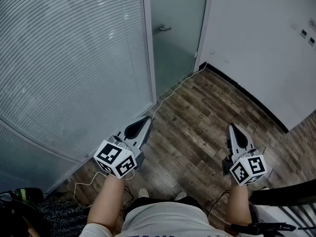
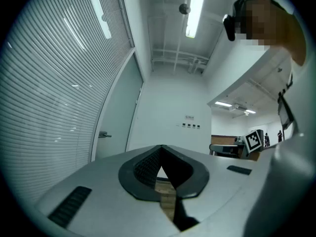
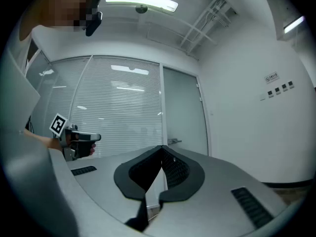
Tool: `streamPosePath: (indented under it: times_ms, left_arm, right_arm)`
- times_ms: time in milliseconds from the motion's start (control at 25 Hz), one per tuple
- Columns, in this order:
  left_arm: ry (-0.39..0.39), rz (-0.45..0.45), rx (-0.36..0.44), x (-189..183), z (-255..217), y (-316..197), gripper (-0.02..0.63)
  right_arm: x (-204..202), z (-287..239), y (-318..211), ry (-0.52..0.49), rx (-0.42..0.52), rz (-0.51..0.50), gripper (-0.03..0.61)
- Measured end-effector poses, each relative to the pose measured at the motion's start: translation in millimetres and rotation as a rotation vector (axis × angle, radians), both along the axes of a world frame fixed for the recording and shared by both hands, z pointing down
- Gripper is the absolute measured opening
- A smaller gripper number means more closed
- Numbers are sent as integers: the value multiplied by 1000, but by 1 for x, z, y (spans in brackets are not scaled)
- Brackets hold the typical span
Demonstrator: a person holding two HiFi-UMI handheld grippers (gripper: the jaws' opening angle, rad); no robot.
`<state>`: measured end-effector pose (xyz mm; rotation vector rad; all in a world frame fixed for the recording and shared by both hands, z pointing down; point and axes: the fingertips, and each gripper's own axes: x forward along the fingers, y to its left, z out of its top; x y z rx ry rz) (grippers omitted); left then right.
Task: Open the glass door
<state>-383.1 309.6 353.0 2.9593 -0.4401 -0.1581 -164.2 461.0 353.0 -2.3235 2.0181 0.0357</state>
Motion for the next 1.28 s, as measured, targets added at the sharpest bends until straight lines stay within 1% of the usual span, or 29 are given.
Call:
streamPosePath:
  times_ms: [160,360,480,640,800,1000,1160,1280]
  left_arm:
    - [2,-22,-4,17,0,13,-1]
    - [-6,-59,-3,39,6,33,-2]
    - [-17,-80,-13,50,13,36,0]
    - [-26,-86,-16,66,17,32,0]
    - [-16,-79,14,88,9,16,-2]
    - [15,-81,8,120,7,-17,-2]
    - [20,-77,23,147,0,-58,-2]
    - [16,-85,37,160,-5,-91,-2]
  right_arm:
    - [22,-1,11,-11,22,-16,2]
    - [51,1,21,8,19,-60,2]
    - [65,8,22,4,8,-78,2]
    - [82,16,22,-6,7,-75,2]
    - [102,12,12,0,19,-69,2]
    - [134,13,-5,9,3,-53,2]
    - [160,5,-48,19,4,-58,3]
    - [172,-3,-88,32,2,-79,3]
